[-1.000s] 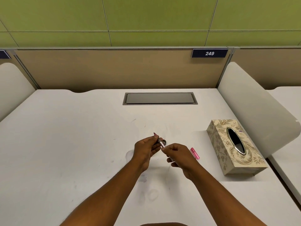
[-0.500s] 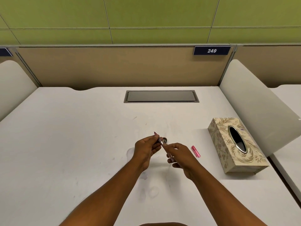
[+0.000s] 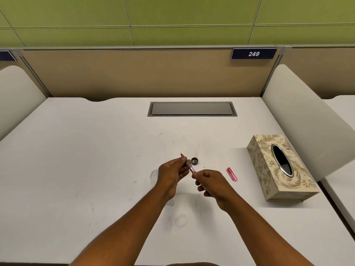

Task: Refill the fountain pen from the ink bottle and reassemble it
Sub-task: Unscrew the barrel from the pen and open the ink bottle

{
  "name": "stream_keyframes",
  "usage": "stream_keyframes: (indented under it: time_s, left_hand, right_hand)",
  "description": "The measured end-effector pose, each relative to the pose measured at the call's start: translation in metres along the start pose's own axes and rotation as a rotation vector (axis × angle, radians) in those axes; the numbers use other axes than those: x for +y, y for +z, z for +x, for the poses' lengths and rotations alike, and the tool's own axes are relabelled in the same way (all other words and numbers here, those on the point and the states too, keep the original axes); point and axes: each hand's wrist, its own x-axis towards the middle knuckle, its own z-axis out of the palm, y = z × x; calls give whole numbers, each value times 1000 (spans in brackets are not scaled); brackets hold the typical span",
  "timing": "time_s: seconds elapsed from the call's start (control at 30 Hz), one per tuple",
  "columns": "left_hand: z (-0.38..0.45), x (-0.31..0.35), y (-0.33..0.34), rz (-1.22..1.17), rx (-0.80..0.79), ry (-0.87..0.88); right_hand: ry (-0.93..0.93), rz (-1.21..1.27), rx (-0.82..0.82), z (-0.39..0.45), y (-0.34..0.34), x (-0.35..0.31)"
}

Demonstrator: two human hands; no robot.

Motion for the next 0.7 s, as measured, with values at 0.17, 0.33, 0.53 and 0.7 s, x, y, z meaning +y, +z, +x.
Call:
stream_keyframes:
  time_s: [0.17, 0.33, 0.53, 0.7]
  left_hand:
    - [4, 5, -7, -40, 59, 10]
    - [5, 12, -13, -81, 87, 23]
    - [2, 11, -16, -95, 89, 14]
    - [-4, 4, -15, -68, 53, -5]
  right_hand:
    - [10, -35, -44, -2, -7, 11]
    - [-3, -75, -77, -4, -17, 15]
    - [-19, -137, -3, 1, -28, 27]
    - [-59, -248, 209, 15, -29, 45]
